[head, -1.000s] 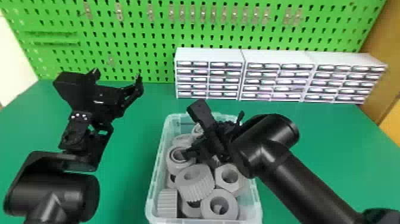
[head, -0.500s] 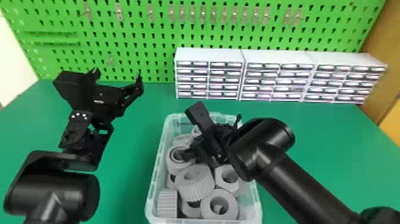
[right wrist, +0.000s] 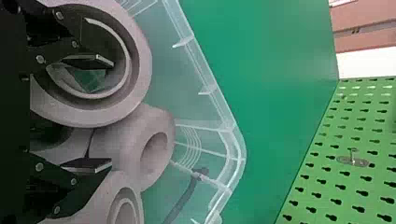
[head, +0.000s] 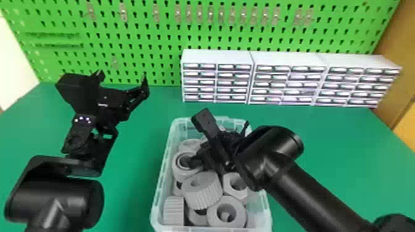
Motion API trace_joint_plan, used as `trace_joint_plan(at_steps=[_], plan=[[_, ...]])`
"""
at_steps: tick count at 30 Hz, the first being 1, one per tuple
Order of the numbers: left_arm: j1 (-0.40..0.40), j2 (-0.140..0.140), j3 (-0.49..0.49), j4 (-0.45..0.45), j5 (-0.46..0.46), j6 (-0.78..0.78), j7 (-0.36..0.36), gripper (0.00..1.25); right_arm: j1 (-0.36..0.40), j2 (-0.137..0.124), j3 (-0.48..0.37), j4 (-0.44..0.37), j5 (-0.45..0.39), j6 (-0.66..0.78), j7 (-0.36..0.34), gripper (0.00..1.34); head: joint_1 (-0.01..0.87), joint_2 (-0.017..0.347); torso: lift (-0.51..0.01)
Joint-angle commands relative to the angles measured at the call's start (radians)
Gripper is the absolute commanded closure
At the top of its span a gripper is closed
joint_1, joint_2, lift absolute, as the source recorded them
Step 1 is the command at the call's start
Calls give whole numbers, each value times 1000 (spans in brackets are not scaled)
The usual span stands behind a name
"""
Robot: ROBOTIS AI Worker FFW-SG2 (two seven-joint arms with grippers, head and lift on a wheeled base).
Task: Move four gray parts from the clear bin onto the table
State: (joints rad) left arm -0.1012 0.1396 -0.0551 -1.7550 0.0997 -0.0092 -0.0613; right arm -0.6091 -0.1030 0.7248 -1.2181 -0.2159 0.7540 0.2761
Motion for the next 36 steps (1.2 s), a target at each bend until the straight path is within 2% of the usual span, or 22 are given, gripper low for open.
trace_joint_plan(at_steps=[1,18,22,25,28,30,36], plan=[[0,0,0,0,0,0,0,110,2,-1,7,3,-3,-4,0,512,678,34,-50],[0,2,-2,0,0,0,0,110,6,-1,7,6,-8,-13,6,516,678,34,-50],[0,2,-2,0,0,0,0,110,6,-1,7,8,-8,-13,6,553,678,34,-50],[0,2,-2,0,0,0,0,110,6,-1,10,8,4,-13,8,660,678,34,-50],[0,2,-2,-1,0,0,0,110,9,-1,25,-17,63,-19,8,924,678,34,-50],[0,2,-2,-1,0,0,0,110,11,-1,33,-28,86,-25,8,1041,678,34,-50],[1,2,-2,0,0,0,0,108,17,-1,38,-44,119,-38,8,1078,678,34,-50]])
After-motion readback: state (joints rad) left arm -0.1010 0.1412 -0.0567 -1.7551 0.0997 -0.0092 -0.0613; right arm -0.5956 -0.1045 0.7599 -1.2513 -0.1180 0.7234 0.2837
